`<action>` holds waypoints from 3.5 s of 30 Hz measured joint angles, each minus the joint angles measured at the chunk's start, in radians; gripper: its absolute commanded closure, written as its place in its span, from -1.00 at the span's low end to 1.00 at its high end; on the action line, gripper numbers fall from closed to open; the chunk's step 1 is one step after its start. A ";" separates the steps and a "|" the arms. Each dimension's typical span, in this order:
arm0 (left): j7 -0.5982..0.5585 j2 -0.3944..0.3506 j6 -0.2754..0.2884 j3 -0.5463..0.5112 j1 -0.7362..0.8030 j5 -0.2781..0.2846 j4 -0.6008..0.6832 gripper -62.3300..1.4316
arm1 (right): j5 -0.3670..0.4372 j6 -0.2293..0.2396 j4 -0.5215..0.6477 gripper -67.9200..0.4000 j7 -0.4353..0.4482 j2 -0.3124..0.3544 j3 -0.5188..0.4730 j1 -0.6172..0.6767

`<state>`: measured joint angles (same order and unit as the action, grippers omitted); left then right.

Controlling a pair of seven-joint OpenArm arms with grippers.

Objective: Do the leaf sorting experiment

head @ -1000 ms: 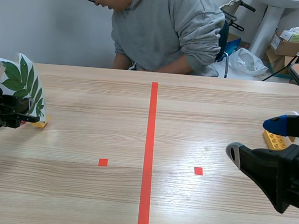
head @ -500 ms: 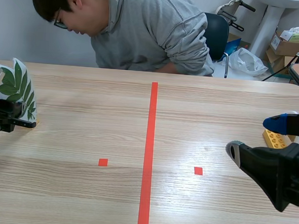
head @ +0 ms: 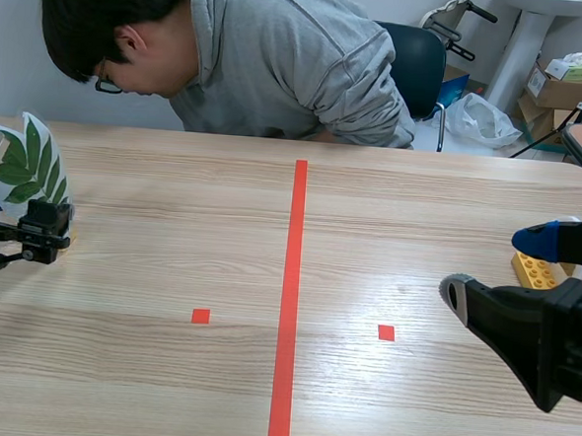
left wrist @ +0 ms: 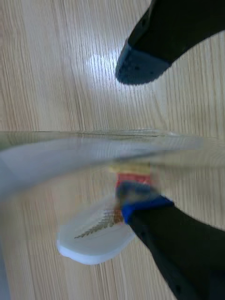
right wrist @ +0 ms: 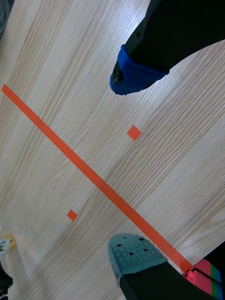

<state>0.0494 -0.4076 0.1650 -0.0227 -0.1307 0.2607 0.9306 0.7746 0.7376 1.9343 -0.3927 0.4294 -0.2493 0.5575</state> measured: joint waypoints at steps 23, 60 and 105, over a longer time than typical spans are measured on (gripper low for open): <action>0.012 -0.049 -0.001 -0.077 0.110 0.077 0.224 -0.89 | 0.000 0.000 0.000 -0.79 0.000 -0.004 0.000 0.000; 0.149 -0.108 0.174 -0.246 0.748 0.294 1.080 -0.89 | 0.000 0.000 0.000 -0.79 0.000 -0.014 0.000 0.000; 0.194 -0.108 0.188 -0.246 0.898 0.293 1.114 -0.89 | -0.035 0.000 0.000 -0.79 0.000 -0.013 0.000 0.000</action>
<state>0.2436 -0.5159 0.3527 -0.2687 0.7673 0.5541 2.0441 0.7399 0.7376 1.9343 -0.3931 0.4164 -0.2493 0.5575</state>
